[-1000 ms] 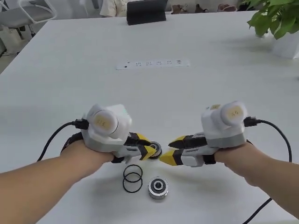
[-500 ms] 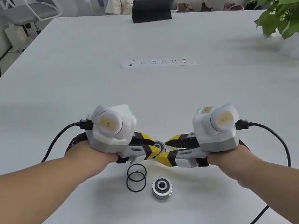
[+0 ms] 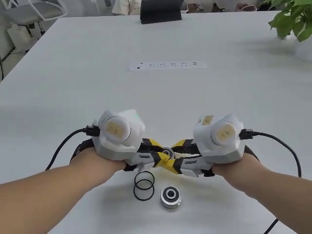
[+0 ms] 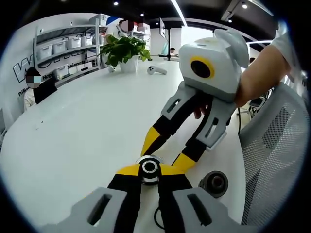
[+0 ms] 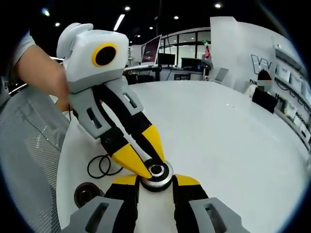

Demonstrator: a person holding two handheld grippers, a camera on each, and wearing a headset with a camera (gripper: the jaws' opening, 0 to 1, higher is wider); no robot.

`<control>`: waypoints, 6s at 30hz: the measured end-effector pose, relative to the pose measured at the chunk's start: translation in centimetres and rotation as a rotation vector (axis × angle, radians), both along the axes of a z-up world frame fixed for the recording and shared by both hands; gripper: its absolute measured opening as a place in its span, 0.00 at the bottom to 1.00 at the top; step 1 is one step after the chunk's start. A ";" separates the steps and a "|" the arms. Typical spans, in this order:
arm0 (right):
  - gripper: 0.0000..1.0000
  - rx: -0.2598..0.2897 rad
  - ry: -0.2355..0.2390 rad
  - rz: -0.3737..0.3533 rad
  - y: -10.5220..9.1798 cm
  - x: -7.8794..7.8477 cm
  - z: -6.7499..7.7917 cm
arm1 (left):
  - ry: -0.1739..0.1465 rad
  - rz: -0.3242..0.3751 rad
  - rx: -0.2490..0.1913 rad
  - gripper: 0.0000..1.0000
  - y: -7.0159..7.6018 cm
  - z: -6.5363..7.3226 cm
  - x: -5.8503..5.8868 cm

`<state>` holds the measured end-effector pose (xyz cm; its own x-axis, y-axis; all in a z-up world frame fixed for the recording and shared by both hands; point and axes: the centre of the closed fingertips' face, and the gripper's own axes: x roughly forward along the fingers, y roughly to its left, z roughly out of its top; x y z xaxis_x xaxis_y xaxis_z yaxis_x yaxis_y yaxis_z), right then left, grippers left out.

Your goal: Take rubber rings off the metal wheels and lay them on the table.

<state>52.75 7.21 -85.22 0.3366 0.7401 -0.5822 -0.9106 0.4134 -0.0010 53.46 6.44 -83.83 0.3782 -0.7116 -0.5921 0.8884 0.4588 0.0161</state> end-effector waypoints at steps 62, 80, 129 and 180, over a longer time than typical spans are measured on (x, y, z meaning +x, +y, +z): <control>0.00 0.407 0.464 -0.341 -2.0 0.1 1.1 | 0.013 0.030 -0.001 0.07 0.0 0.0 0.0; 0.00 0.419 0.481 -0.352 -1.7 0.0 1.6 | 0.016 0.040 0.011 0.07 0.0 0.0 0.0; 0.00 0.505 0.525 -0.256 -1.0 -1.4 3.3 | 0.007 0.033 0.035 0.07 -0.3 -0.1 -0.3; 0.00 0.449 0.482 -0.283 -0.8 -1.1 4.6 | -0.009 -0.029 -0.047 0.38 1.1 4.8 -3.7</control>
